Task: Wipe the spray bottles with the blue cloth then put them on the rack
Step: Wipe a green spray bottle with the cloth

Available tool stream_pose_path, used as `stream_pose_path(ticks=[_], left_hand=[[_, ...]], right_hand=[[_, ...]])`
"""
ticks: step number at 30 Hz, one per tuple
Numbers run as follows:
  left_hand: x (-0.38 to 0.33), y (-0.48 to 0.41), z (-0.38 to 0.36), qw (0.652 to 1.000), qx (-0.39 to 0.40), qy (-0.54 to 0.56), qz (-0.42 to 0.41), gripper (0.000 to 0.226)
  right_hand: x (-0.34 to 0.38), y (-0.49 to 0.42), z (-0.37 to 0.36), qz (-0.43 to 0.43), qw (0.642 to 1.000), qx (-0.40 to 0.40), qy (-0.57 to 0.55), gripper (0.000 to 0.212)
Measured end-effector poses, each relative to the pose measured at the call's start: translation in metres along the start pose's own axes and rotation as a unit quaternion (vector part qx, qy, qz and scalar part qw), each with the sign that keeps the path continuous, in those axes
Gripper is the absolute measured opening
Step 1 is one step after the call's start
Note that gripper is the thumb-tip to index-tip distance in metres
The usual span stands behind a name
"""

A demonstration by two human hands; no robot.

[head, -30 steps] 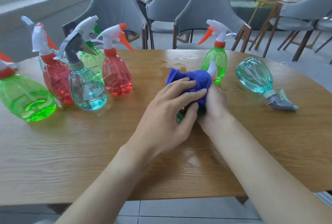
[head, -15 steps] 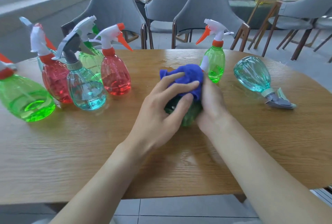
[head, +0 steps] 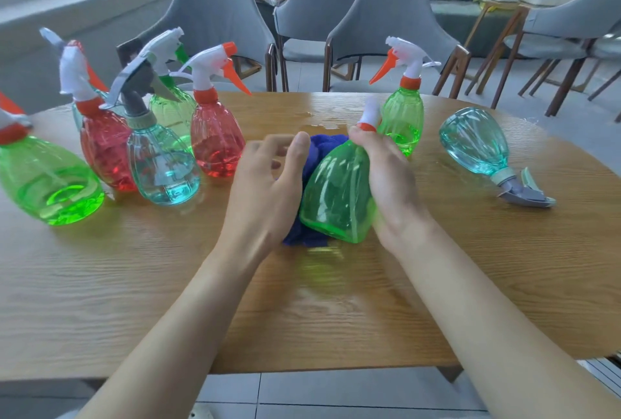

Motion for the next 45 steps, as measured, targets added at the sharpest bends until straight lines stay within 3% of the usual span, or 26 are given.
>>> stream_pose_path(ticks=[2, 3, 7, 9, 11, 14, 18, 22, 25, 28, 33, 37, 42, 45], left_hand=[[-0.009, 0.000, 0.009, 0.999, -0.032, -0.008, -0.022, 0.031], [-0.013, 0.000, 0.009, 1.000, -0.012, -0.001, -0.024, 0.034], [-0.016, 0.014, -0.017, 0.981, 0.189, 0.009, 0.033, 0.054], [-0.012, 0.017, -0.024, 0.969, 0.227, 0.065, 0.076, 0.056], [-0.006, 0.010, -0.022, 0.958, 0.216, 0.145, 0.120, 0.051], [0.000, 0.004, -0.015, 0.914, 0.209, 0.291, 0.191, 0.042], [0.004, 0.004, -0.015, 0.881, 0.223, 0.357, 0.218, 0.032], [0.003, 0.001, -0.009, 0.895, 0.174, 0.350, 0.214, 0.029], [0.005, -0.001, -0.006, 0.908, 0.140, 0.339, 0.202, 0.042], [0.007, -0.001, -0.012, 0.911, 0.143, 0.328, 0.206, 0.058], [0.008, -0.002, -0.014, 0.897, 0.143, 0.368, 0.200, 0.059], [0.021, -0.002, -0.020, 0.860, 0.151, 0.433, 0.223, 0.069], [0.023, 0.002, -0.028, 0.815, 0.172, 0.506, 0.224, 0.064], [0.015, 0.001, -0.032, 0.820, 0.175, 0.501, 0.213, 0.056]], right_hand=[[0.010, 0.003, -0.002, 0.045, 0.997, 0.010, 0.068, 0.026], [0.015, 0.004, -0.004, 0.064, 0.995, 0.015, 0.081, 0.028], [0.023, 0.005, -0.012, 0.088, 0.992, 0.046, 0.083, 0.021], [0.020, 0.004, -0.018, 0.067, 0.994, 0.078, 0.043, 0.023], [0.019, 0.003, -0.021, 0.057, 0.994, 0.092, -0.006, 0.022], [0.015, -0.004, -0.012, 0.068, 0.996, 0.049, -0.005, 0.029], [0.016, 0.003, -0.002, 0.112, 0.993, 0.001, 0.026, 0.027], [0.029, 0.005, 0.011, 0.181, 0.981, -0.067, 0.016, 0.021], [0.040, 0.009, 0.008, 0.243, 0.968, -0.058, 0.037, 0.028], [0.047, 0.025, -0.017, 0.325, 0.938, 0.030, 0.114, 0.035], [0.048, 0.042, -0.038, 0.394, 0.889, 0.110, 0.205, 0.034], [0.050, 0.065, -0.053, 0.467, 0.816, 0.144, 0.309, 0.036], [0.048, 0.068, -0.055, 0.530, 0.742, 0.165, 0.376, 0.042], [0.041, 0.058, -0.050, 0.511, 0.742, 0.184, 0.394, 0.041]])
Point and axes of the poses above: each hand's wrist, its own y-axis away from the middle knuckle, its own z-axis out of the back of the hand, x = y × z, the point moved 7 cm from there along -y, towards the middle knuckle, and after that the axes turned 9 degrees about z, right-handed, at the moved point
